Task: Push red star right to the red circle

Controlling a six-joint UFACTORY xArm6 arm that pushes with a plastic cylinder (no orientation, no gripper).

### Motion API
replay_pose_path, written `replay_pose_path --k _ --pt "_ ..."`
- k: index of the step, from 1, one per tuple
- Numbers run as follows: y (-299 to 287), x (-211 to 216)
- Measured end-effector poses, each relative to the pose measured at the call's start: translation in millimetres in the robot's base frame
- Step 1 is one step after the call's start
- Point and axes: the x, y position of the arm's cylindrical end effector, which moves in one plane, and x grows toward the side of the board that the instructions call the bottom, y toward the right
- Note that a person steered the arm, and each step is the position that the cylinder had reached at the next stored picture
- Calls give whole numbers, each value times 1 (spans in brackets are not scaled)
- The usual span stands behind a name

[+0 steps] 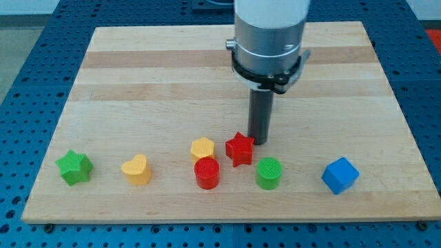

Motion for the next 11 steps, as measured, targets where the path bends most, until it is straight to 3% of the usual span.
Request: replay_pose_path --k 6,11 --pt "-38 2" --pt "-38 47"
